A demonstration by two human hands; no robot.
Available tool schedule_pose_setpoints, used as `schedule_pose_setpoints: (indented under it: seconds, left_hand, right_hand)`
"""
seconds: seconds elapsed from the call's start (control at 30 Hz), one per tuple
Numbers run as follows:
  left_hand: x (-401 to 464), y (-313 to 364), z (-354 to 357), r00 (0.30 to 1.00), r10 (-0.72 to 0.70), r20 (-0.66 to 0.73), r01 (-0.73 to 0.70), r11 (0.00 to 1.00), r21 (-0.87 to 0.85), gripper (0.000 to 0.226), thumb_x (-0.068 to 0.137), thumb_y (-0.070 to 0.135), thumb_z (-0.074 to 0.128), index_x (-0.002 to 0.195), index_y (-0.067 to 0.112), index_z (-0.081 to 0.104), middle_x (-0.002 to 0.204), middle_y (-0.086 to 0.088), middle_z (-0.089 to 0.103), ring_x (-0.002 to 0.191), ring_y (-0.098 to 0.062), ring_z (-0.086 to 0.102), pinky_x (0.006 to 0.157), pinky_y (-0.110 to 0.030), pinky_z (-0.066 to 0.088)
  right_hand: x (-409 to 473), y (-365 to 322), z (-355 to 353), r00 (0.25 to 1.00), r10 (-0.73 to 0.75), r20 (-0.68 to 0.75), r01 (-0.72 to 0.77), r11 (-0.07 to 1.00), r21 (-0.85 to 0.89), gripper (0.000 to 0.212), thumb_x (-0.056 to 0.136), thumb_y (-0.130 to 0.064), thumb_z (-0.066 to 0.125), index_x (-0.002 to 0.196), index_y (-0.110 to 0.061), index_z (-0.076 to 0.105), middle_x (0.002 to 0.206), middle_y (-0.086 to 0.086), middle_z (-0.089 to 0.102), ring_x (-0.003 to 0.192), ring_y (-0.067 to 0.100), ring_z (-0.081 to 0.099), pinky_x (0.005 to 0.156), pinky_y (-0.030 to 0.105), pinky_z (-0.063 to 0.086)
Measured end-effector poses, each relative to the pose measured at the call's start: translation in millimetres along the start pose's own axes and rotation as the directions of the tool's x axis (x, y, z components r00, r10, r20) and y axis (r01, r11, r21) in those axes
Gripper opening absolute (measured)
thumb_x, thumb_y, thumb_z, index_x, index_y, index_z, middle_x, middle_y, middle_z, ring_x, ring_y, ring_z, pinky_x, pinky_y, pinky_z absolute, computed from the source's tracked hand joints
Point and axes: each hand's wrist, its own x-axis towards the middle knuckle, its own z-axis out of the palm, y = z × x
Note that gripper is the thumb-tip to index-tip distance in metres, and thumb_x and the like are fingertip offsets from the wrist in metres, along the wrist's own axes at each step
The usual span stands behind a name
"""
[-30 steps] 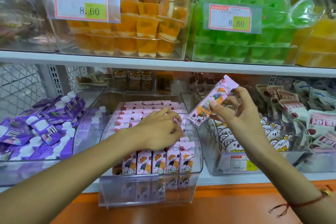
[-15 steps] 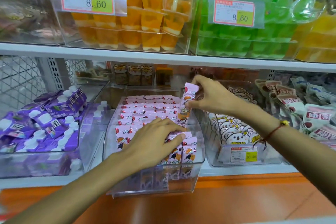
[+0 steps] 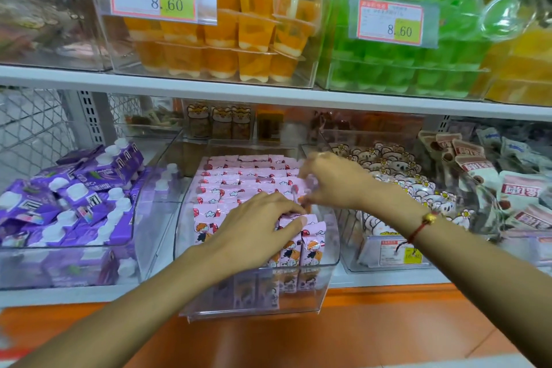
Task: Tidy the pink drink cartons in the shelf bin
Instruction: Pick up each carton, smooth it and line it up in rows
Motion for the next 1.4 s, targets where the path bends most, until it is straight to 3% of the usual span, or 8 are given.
schedule_pose_setpoints:
  seconds: [0.2,0.37,0.57,0.77,0.9,1.03,1.23,1.4]
  left_hand:
    - [2,-2,1,1.000,0.020,-0.013,-0.020,1.000,-0.003,0.032,0.099,0.047,0.037,0.119,0.036,0.059,0.090,0.027,0.045,0.093,-0.003,0.041,0.075,-0.026,0.035]
    - [23,-9,-10,0.999,0.026,-0.018,-0.026,0.999,-0.022,0.029,0.101,0.039,0.038,0.123,0.037,0.057,0.111,0.022,0.048,0.110,-0.003,0.037,0.084,-0.028,0.035]
    - [39,0,-14,0.983,0.075,0.167,-0.099,0.986,0.137,0.028,0.095,0.043,0.051,0.117,0.033,0.065,0.117,0.013,0.058,0.109,-0.011,0.041,0.088,-0.036,0.041]
    - [51,15,-19,0.975,0.012,0.223,-0.056,0.980,0.193,0.021,0.086,0.041,0.066,0.098,0.026,0.072,0.104,0.003,0.065,0.101,-0.016,0.046,0.088,-0.038,0.046]
    - [51,18,-19,0.999,-0.041,0.009,0.041,0.998,0.054,0.014,0.091,0.033,0.062,0.095,0.023,0.071,0.115,-0.001,0.064,0.112,-0.019,0.049,0.090,-0.037,0.045]
    - [42,26,-30,0.926,-0.264,-0.268,0.126,0.889,-0.441,0.013,0.096,0.022,0.054,0.103,0.016,0.063,0.110,-0.003,0.065,0.099,-0.014,0.058,0.083,-0.030,0.047]
    - [1,33,-52,0.779,-0.329,-0.534,-0.101,0.774,-0.625,0.007,0.096,0.026,0.055,0.090,0.029,0.058,0.093,0.002,0.068,0.092,-0.014,0.065,0.086,-0.033,0.054]
    - [-19,25,-54,0.705,-0.391,-0.592,-0.169,0.718,-0.676,0.007,0.093,0.028,0.059,0.091,0.032,0.063,0.083,0.013,0.069,0.079,0.003,0.063,0.070,-0.014,0.049]
  right_hand:
    - [-28,4,3,0.989,0.089,-0.115,-0.055,0.962,0.268,0.028,0.089,-0.025,0.061,0.116,-0.020,0.065,0.131,0.003,0.051,0.115,0.018,0.050,0.096,0.032,0.041]
    - [-81,-12,14,0.923,0.134,-0.362,-0.048,0.971,0.235,0.020,0.091,-0.034,0.056,0.108,-0.029,0.064,0.106,-0.006,0.054,0.099,0.014,0.054,0.068,0.030,0.043]
    - [-97,-16,35,0.961,0.137,-0.239,-0.092,0.978,0.188,0.034,0.095,-0.047,0.045,0.128,-0.040,0.046,0.108,-0.007,0.045,0.096,0.015,0.056,0.062,0.028,0.038]
    - [-98,-14,37,0.957,0.120,-0.265,-0.063,0.975,0.213,0.018,0.092,-0.046,0.052,0.106,-0.035,0.055,0.103,-0.010,0.046,0.090,0.013,0.055,0.061,0.028,0.037]
    - [-99,-15,37,0.951,0.106,-0.289,-0.040,0.974,0.224,0.018,0.092,-0.046,0.053,0.106,-0.035,0.057,0.104,-0.011,0.047,0.090,0.011,0.056,0.058,0.027,0.032]
    - [-98,-14,34,0.941,0.112,-0.321,-0.035,0.971,0.235,0.022,0.092,-0.047,0.051,0.112,-0.040,0.056,0.100,-0.013,0.047,0.083,0.008,0.055,0.056,0.027,0.032]
    - [-74,-27,-8,0.839,0.222,-0.497,0.096,0.839,0.536,0.016,0.094,-0.029,0.054,0.103,-0.024,0.067,0.090,-0.009,0.063,0.077,0.005,0.056,0.067,0.029,0.048]
    - [-51,-65,-26,0.992,0.026,-0.125,0.086,0.591,0.802,0.033,0.096,-0.034,0.052,0.126,-0.021,0.055,0.111,-0.005,0.060,0.093,0.008,0.062,0.083,0.020,0.050]
